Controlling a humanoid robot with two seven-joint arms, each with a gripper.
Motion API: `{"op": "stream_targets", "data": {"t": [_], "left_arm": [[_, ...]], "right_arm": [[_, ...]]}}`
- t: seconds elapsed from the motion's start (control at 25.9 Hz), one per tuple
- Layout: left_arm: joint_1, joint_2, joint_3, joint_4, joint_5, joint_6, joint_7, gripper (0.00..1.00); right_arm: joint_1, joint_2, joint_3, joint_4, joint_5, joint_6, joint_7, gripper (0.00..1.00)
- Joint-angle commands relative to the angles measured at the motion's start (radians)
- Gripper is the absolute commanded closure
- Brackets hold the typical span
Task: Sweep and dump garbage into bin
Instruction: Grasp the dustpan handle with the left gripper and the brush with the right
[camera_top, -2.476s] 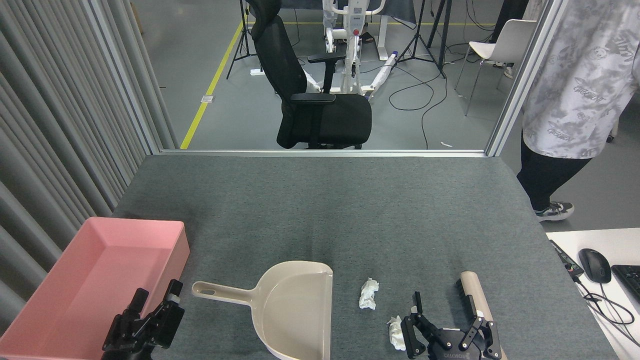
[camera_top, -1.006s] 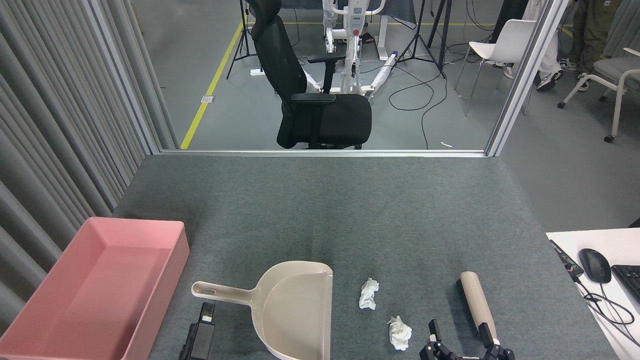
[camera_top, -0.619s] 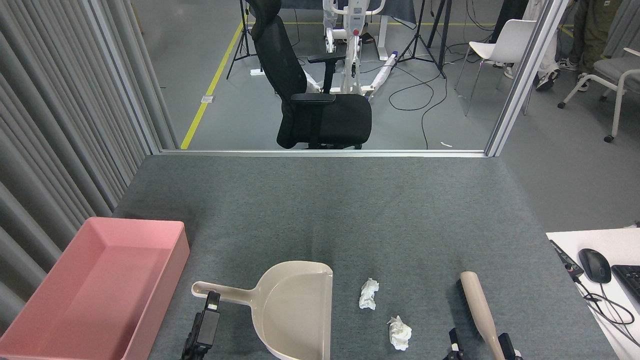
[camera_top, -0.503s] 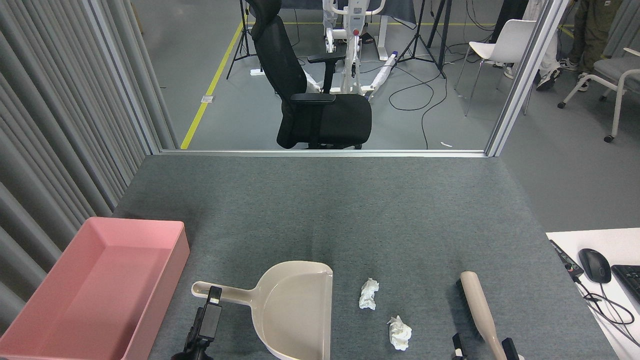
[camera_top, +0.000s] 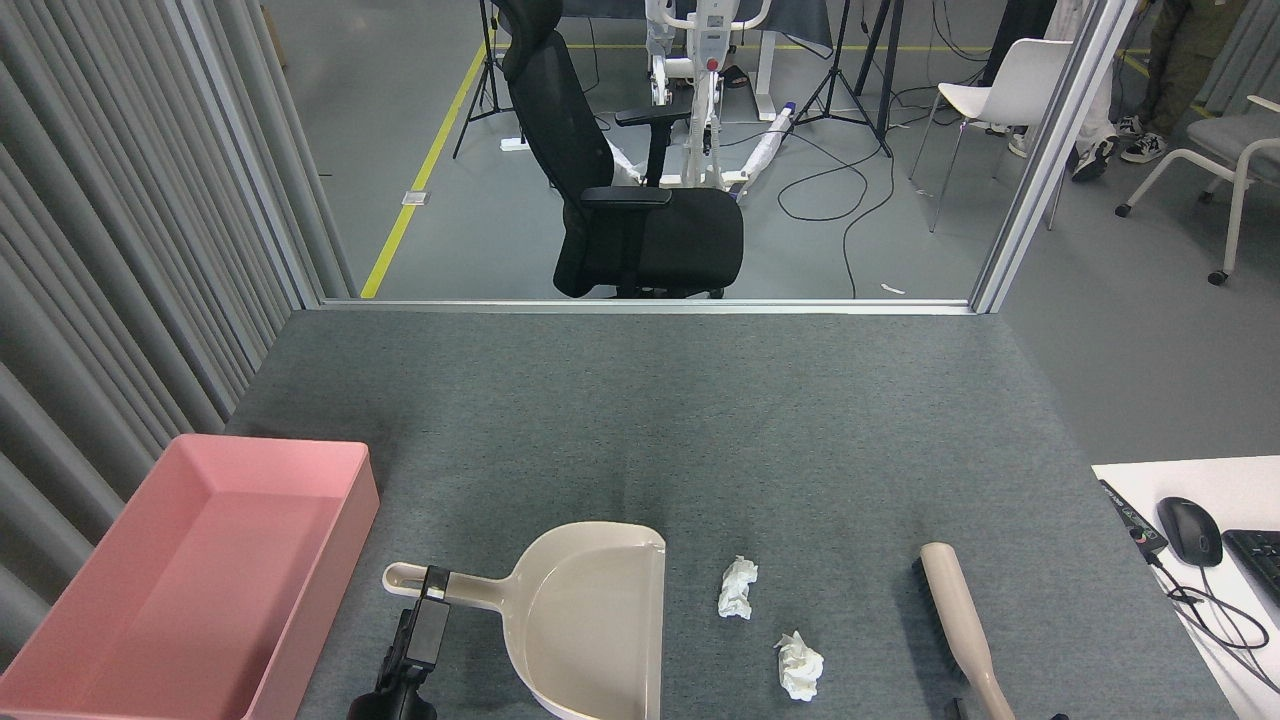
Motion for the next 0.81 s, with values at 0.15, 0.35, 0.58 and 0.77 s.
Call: {"op": "stream_targets", "data": {"t": [0.15, 0.35, 0.58, 0.77], "left_arm": [[-0.041, -0.001, 0.000, 0.033, -0.005, -0.003, 0.002, 0.01], [-0.062, -0.001, 0.000, 0.053, -0.008, 0.000, 0.008, 0.01], [-0.091, 0.001, 0.000, 0.077, -0.011, -0.002, 0.063, 0.01], [-0.113, 0.001, 0.000, 0.105, -0.011, 0.003, 0.065, 0.01]], "right_arm": [[0.035, -0.013, -0.008, 0.009, 0.000, -0.002, -0.009, 0.02], [0.040, -0.015, -0.014, 0.010, 0.000, -0.004, -0.010, 0.02], [0.059, -0.018, -0.003, 0.012, 0.000, -0.004, -0.027, 0.02], [0.059, -0.019, -0.003, 0.042, 0.000, -0.002, -0.027, 0.02]]}}
